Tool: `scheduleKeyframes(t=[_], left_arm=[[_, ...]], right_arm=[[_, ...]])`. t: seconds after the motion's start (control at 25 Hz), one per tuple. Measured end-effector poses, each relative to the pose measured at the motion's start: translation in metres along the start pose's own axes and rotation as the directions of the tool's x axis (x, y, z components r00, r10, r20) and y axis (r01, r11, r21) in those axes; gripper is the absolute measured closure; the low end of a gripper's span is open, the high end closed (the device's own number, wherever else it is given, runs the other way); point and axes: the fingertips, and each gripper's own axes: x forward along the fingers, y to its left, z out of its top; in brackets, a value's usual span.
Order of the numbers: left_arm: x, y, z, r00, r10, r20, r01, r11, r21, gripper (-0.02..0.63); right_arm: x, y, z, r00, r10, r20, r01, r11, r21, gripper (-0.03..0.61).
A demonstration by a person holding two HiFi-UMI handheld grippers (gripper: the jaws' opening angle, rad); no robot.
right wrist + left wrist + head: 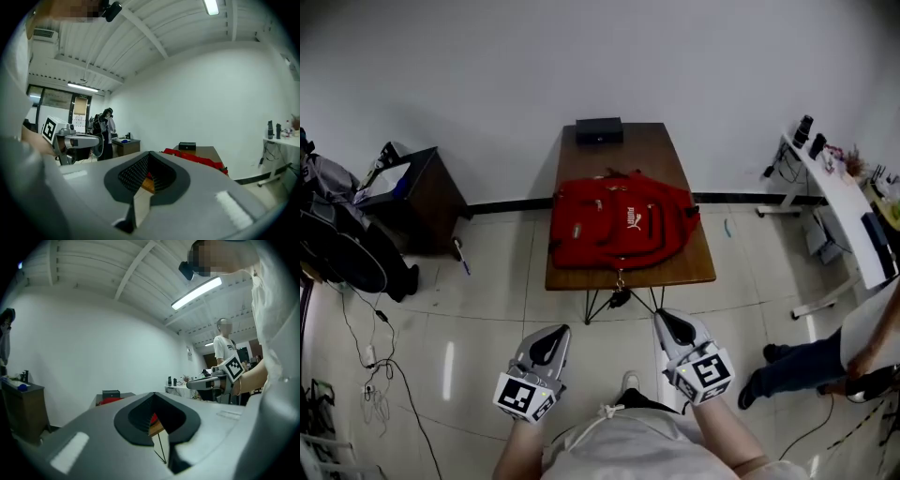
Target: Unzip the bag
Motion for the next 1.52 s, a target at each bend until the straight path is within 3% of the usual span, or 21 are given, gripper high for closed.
scheduleKeyframes(t=[0.24,0.4,0.56,0.8,1.04,1.28,1.4,1.52], left_arm=[[0.088,0.034,-0.005,1.000,0.005,-0.014,-0.005,1.000,-0.004,0.607],[0.116,0.057,-0.021,0.998,-0.004,-0.068,0.004,1.000,0.003,0.607],[0.137,0.081,-0.048,0.990,-0.047,-0.130,0.042,0.998,-0.040,0.607],[0.180,0.111,-0.095,0.965,-0.124,-0.233,0.108,0.991,-0.080,0.607],[0.228,0.126,-0.142,0.945,-0.193,-0.264,0.165,0.978,-0.126,0.607],[0.261,0.127,-0.187,0.907,-0.247,-0.341,0.210,0.967,-0.141,0.607],[0.269,0.119,-0.205,0.884,-0.276,-0.377,0.231,0.960,-0.161,0.607],[0.275,0.114,-0.215,0.876,-0.287,-0.387,0.228,0.955,-0.191,0.607]], right_arm=[[0.069,-0.069,-0.014,0.996,0.030,-0.084,-0.029,0.999,0.013,0.574],[0.103,-0.082,-0.029,0.988,0.048,-0.149,-0.044,0.999,0.031,0.574],[0.134,-0.092,-0.053,0.972,0.030,-0.234,-0.015,0.998,0.066,0.574],[0.181,-0.099,-0.108,0.922,0.035,-0.387,0.023,0.990,0.142,0.569],[0.221,-0.093,-0.175,0.850,0.102,-0.517,0.012,0.977,0.212,0.517],[0.244,-0.089,-0.232,0.775,0.107,-0.623,0.010,0.983,0.181,0.473],[0.247,-0.089,-0.248,0.760,0.096,-0.642,0.032,0.982,0.185,0.449],[0.248,-0.088,-0.258,0.746,0.097,-0.659,0.052,0.978,0.202,0.449]])
